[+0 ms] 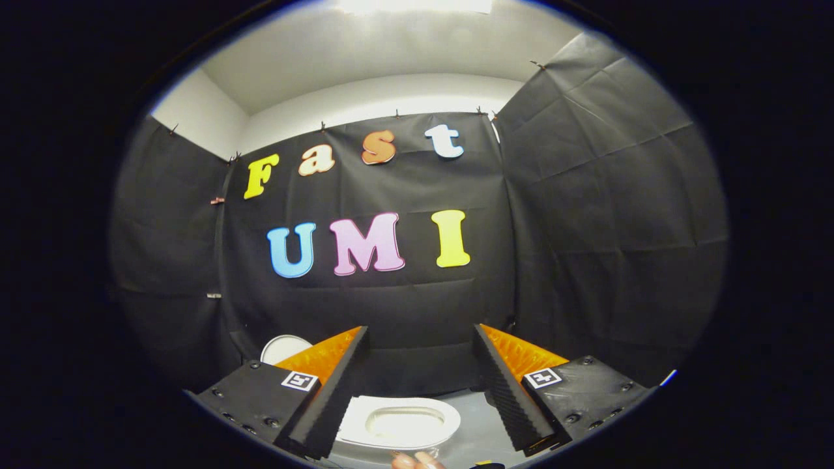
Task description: Open the toilet lid.
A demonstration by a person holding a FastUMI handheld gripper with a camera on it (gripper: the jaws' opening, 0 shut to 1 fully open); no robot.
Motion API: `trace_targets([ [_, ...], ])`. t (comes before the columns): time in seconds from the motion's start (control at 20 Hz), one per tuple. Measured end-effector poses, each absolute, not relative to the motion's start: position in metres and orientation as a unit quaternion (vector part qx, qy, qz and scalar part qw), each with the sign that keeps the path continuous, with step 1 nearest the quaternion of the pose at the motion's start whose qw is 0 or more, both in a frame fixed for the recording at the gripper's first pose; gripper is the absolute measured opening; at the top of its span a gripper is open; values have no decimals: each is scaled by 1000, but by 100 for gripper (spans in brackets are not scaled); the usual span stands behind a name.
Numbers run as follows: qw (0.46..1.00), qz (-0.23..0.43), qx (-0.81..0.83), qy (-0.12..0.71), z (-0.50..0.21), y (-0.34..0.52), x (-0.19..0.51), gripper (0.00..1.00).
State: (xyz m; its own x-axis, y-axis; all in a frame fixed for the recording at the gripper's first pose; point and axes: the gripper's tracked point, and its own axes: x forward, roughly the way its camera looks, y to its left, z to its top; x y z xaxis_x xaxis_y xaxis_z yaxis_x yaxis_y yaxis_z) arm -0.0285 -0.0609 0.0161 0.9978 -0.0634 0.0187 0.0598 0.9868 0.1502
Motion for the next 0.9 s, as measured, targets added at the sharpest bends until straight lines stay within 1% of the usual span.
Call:
trace_targets([
  [0.35, 995, -33, 84, -34, 28, -79, -34, 99],
  [0.5, 996, -22, 82, -32, 27, -73, -34, 99],
  [0.9, 995, -22, 91, -20, 19, -77, -28, 99],
])
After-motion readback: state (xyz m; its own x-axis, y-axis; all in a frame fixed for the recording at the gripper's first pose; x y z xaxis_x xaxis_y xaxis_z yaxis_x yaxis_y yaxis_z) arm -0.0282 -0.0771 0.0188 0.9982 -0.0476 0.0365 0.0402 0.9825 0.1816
